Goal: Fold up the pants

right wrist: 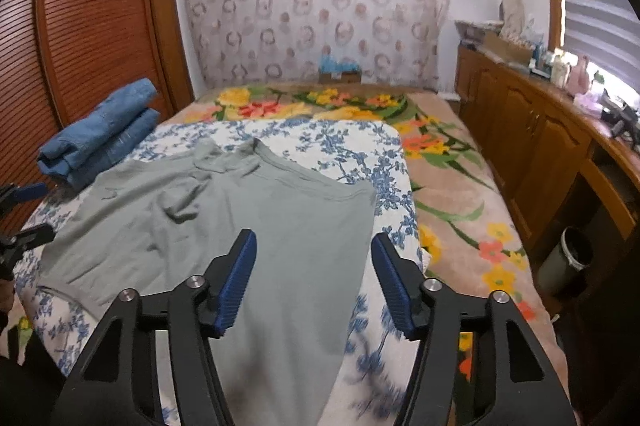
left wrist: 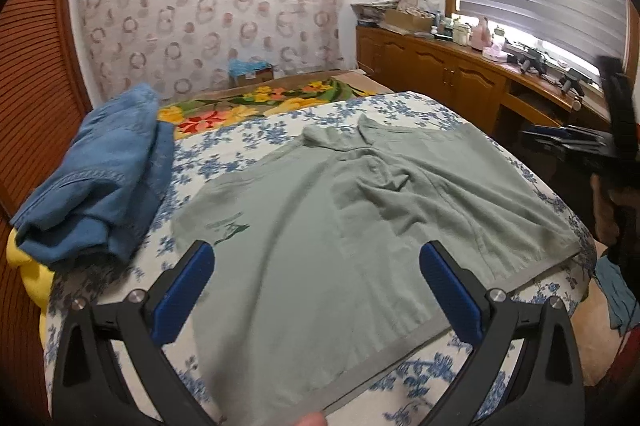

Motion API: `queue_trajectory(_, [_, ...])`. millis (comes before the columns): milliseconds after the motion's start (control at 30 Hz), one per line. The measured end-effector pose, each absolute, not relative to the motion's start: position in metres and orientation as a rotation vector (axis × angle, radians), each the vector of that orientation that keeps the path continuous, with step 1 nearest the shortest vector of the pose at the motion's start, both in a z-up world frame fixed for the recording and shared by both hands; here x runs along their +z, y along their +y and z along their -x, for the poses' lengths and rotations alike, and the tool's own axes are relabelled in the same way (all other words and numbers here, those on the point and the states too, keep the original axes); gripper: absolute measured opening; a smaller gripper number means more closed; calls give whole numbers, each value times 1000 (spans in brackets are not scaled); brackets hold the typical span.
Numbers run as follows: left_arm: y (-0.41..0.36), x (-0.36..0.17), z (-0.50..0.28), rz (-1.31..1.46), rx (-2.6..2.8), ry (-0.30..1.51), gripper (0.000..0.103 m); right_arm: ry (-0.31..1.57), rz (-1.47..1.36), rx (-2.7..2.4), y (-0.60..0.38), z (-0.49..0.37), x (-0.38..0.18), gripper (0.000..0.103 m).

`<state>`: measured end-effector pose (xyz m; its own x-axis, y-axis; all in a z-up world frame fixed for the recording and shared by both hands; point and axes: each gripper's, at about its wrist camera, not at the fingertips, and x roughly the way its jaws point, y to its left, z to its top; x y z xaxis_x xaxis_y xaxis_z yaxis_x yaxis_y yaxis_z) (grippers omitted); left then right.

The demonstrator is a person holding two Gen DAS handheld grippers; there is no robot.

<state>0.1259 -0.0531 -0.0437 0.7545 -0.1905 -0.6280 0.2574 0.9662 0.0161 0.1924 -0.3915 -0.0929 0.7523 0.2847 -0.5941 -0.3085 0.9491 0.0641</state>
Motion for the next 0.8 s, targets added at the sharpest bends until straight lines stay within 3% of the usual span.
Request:
queue_trajectory(467, [-62,-77,-153,-95,-274,788,103,878,-70,301,-412,-302,-134,27])
queue_trajectory(533, [-61,-80,-156,-83,-282,801,103,885,-73,300,-412,-308,-138,13])
queue_trajectory(633, [-58,-82,-157,-84,-276,811,103,868,-80,301,-413,-309,-133,4])
queue_trajectory(800, [-52,-86,-157,-67,-272,819,103,815,-36,206,-419,-307,-122,2])
